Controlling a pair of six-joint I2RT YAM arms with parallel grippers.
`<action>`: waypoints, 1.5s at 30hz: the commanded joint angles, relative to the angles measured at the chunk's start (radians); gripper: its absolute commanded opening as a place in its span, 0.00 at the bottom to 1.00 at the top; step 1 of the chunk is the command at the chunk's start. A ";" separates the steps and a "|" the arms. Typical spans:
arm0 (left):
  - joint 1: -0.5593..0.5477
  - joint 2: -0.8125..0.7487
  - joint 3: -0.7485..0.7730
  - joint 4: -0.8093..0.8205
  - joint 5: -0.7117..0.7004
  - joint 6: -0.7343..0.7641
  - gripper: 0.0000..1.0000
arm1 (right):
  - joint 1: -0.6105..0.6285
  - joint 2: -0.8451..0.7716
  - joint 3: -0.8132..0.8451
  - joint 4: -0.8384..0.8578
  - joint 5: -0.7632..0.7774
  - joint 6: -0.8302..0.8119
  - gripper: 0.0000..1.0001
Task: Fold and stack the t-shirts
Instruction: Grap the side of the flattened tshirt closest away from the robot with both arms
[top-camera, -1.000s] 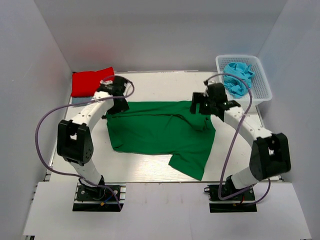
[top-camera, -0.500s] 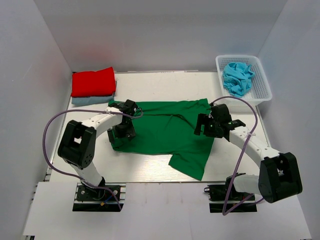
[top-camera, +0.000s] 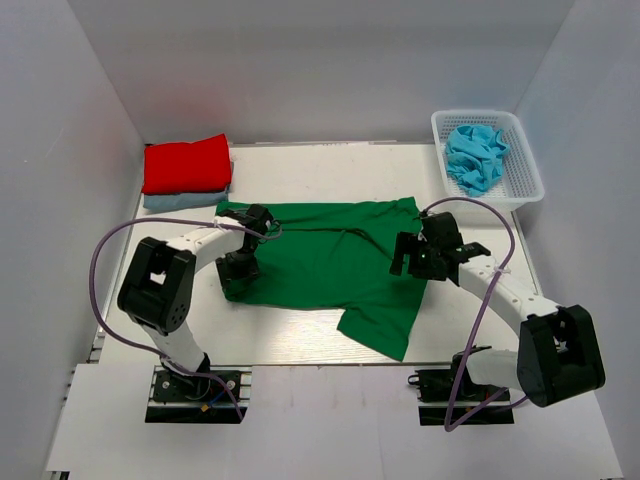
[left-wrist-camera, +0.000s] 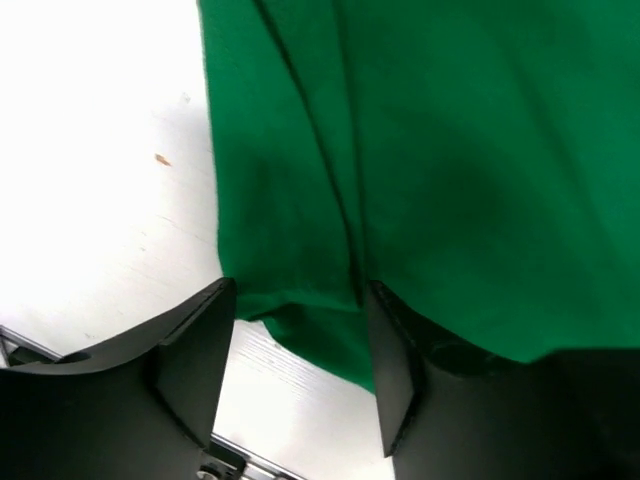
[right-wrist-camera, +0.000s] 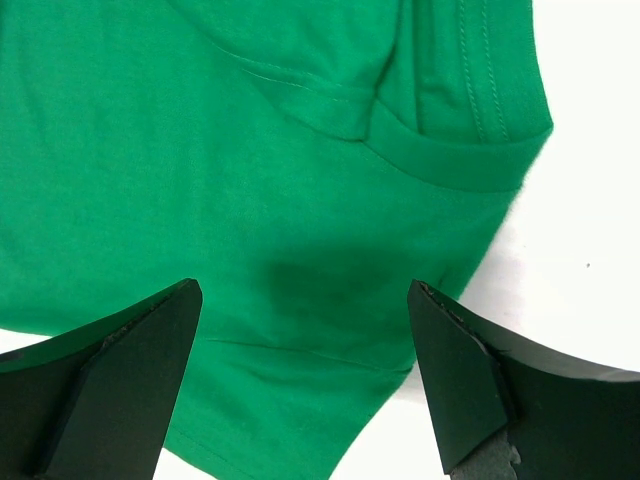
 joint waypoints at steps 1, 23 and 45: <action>0.008 -0.013 -0.019 -0.009 -0.046 -0.006 0.58 | -0.002 -0.027 -0.015 -0.012 0.035 0.000 0.90; 0.018 -0.266 -0.124 -0.203 -0.129 -0.291 0.00 | 0.003 -0.143 -0.069 -0.232 -0.022 0.048 0.90; 0.083 -0.705 -0.403 -0.075 0.097 -0.625 0.00 | 0.225 -0.220 -0.222 -0.382 -0.199 0.239 0.90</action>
